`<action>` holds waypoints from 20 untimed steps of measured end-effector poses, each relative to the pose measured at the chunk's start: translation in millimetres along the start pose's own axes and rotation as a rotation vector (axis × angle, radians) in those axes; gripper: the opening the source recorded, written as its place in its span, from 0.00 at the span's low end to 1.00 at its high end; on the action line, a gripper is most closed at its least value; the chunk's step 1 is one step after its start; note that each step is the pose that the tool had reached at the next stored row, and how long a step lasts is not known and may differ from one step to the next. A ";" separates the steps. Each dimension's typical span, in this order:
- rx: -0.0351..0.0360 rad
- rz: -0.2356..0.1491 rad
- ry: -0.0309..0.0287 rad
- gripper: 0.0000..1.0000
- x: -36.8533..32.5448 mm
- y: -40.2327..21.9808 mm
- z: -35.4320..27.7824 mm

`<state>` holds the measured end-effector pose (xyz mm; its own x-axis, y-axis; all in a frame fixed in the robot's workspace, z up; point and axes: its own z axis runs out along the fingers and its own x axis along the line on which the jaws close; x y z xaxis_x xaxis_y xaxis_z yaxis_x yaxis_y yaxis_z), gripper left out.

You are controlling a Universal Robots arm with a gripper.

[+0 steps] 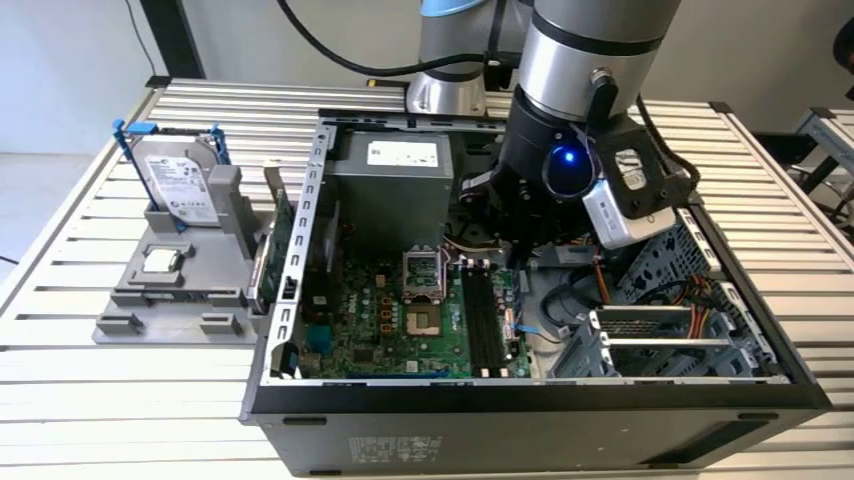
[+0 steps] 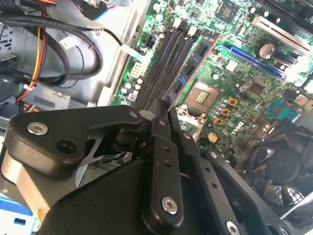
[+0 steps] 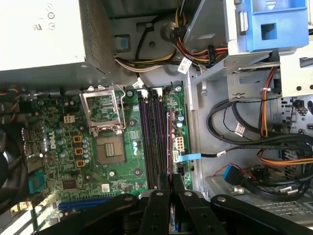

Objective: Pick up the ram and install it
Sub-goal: 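Insert the ram into the slot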

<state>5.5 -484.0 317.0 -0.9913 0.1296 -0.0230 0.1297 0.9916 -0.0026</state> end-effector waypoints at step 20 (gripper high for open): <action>0.0010 0.024 0.0005 0.00 0.3 0.0 18.1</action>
<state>5.7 -484.1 298.9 -0.9879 0.1533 -0.0226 0.1534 0.9882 -0.0031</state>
